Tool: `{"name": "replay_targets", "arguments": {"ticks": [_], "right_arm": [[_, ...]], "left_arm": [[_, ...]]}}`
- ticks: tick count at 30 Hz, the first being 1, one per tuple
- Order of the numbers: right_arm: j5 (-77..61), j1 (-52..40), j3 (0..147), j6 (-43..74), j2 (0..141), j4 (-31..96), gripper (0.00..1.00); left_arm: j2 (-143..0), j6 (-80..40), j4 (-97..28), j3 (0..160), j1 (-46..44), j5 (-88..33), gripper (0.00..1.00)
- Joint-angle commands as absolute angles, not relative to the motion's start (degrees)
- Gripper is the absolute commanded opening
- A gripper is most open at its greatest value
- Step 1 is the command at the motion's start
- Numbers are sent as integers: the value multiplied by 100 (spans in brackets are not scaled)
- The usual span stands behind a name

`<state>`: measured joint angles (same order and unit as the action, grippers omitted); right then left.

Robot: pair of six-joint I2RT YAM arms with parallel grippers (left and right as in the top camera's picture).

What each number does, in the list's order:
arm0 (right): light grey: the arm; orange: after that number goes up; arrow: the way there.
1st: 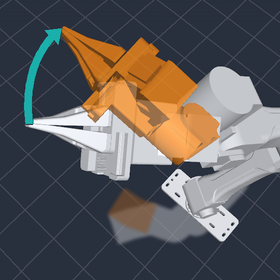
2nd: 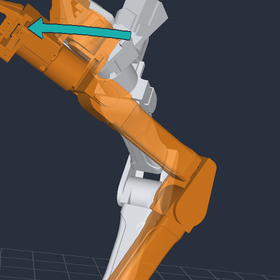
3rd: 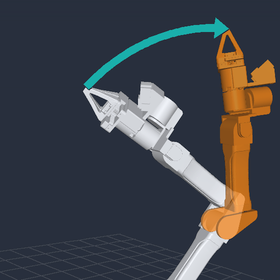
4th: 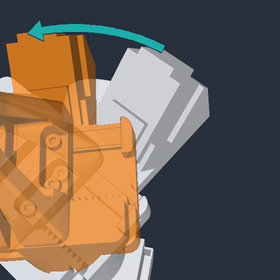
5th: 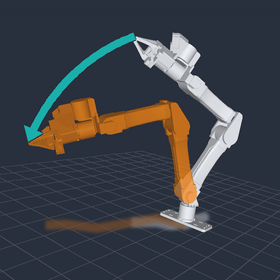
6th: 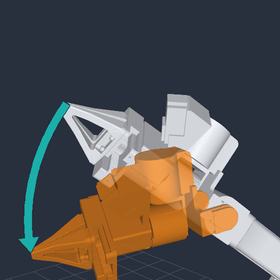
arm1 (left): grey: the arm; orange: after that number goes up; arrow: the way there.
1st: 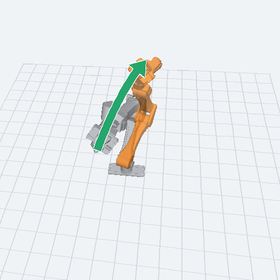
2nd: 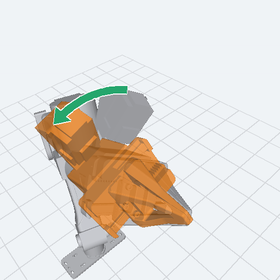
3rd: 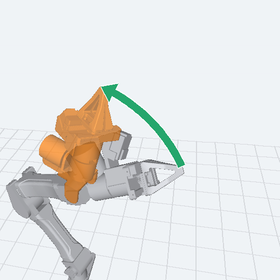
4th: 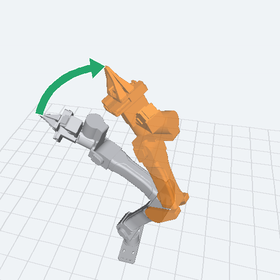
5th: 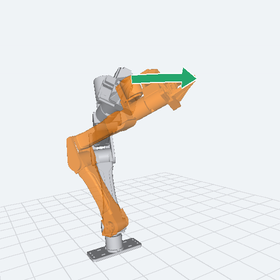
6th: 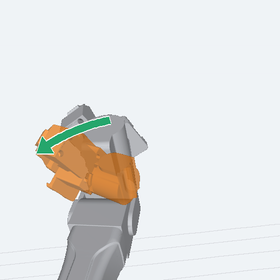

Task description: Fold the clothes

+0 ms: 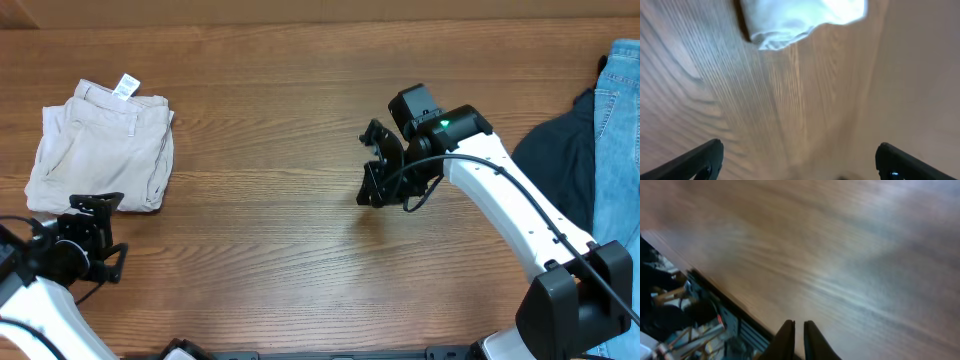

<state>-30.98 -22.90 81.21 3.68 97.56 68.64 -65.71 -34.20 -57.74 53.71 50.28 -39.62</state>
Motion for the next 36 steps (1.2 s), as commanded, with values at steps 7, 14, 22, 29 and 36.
{"name": "replay_targets", "arguments": {"ticks": [7, 14, 22, 29, 36], "right_arm": [[-1887, -2119, 11212, 904, 8908, 7083, 35], [-679, -2119, 11511, 899, 7251, 7408, 69], [-392, -2119, 11511, 902, 6598, 8608, 100], [-392, -2119, 11511, 902, 6646, 9386, 100], [-392, -2119, 11511, 899, 6657, 9384, 100]], "left_arm": [[-5653, 508, -7933, 9500, 2235, -2171, 100], [-5594, 552, -9306, 10586, 1050, -1192, 100], [-5572, 123, -9404, 10541, 886, -1151, 100], [-5581, 117, -9450, 10541, 886, -1184, 100], [-5581, 115, -9450, 10541, 886, -1184, 100]]}}
